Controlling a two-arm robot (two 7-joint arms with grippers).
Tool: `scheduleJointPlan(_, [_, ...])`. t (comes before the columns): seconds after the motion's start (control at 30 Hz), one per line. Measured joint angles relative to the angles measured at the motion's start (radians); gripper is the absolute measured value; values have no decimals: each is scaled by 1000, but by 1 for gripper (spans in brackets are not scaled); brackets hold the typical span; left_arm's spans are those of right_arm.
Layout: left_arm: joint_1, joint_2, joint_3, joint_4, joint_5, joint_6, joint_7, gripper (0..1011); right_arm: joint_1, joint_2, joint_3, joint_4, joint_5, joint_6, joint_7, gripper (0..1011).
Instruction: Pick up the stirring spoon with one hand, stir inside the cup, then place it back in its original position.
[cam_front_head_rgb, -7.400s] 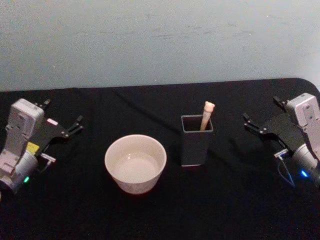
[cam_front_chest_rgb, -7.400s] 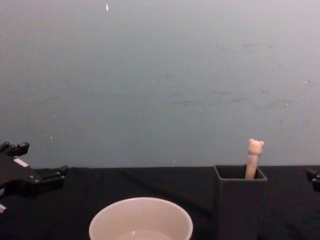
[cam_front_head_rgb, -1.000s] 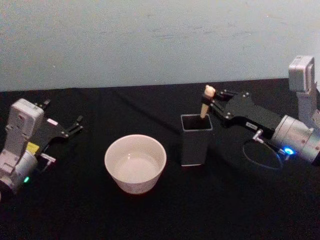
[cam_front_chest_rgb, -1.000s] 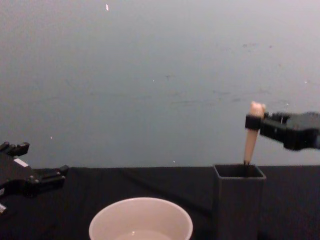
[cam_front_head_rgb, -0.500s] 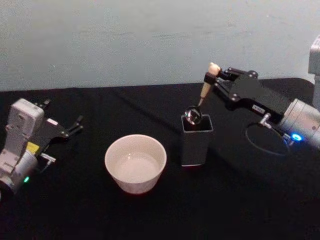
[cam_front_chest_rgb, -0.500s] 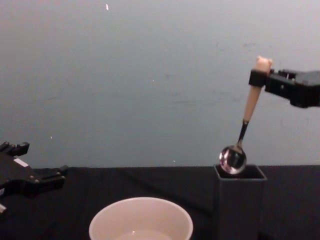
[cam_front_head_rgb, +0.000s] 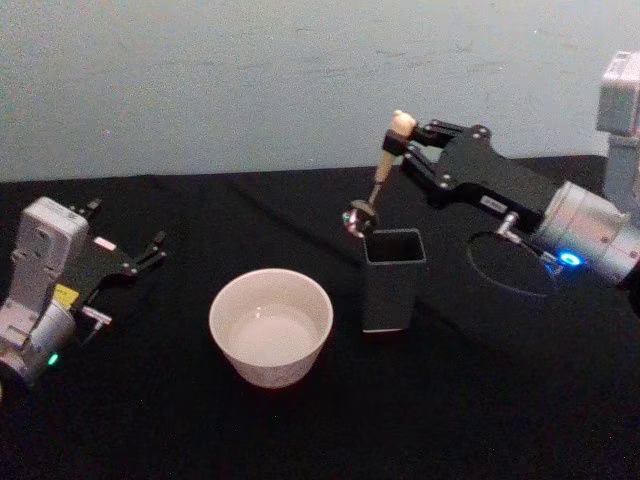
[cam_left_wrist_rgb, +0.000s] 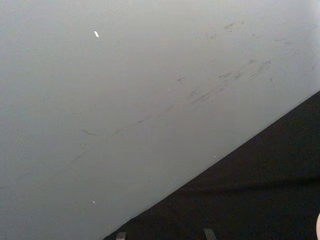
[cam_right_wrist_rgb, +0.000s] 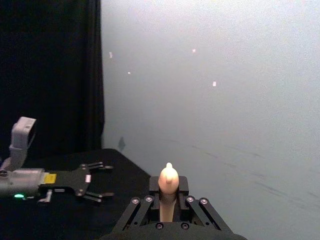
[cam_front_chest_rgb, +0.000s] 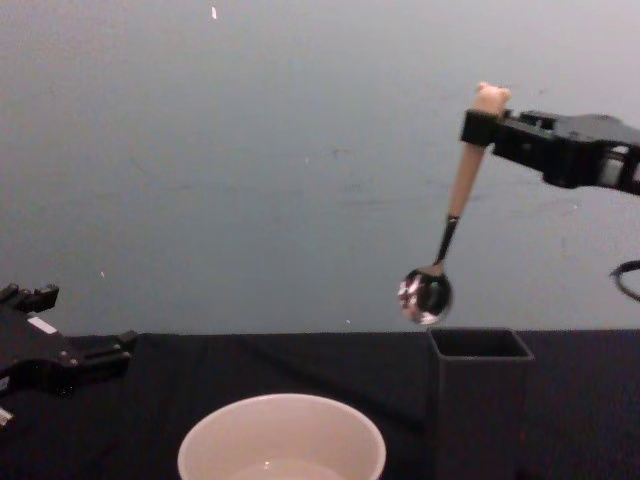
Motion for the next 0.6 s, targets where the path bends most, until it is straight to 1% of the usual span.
scheduleJointPlan(0.03, [0,0,0,0,0,0,0,1001,0,0,0,0,0,0,0,204])
scheduleJointPlan(0.13, [0,0,0,0,0,0,0,1001,23,-14,-25,19,1,-2,23,204])
scheduleJointPlan(0.23, [0,0,0,0,0,0,0,1001,35,-23,-42,29,2,-4,38,204])
scheduleJointPlan(0.3, [0,0,0,0,0,0,0,1001,46,-31,-61,39,2,-5,52,204])
scheduleJointPlan(0.33, [0,0,0,0,0,0,0,1001,53,-37,-76,47,0,-6,59,204])
scheduleJointPlan(0.4, [0,0,0,0,0,0,0,1001,58,-43,-90,55,-4,-6,66,204])
scheduleJointPlan(0.43, [0,0,0,0,0,0,0,1001,63,-48,-103,62,-10,-7,71,204])
scheduleJointPlan(0.6, [0,0,0,0,0,0,0,1001,73,-62,-139,82,-27,-9,83,204])
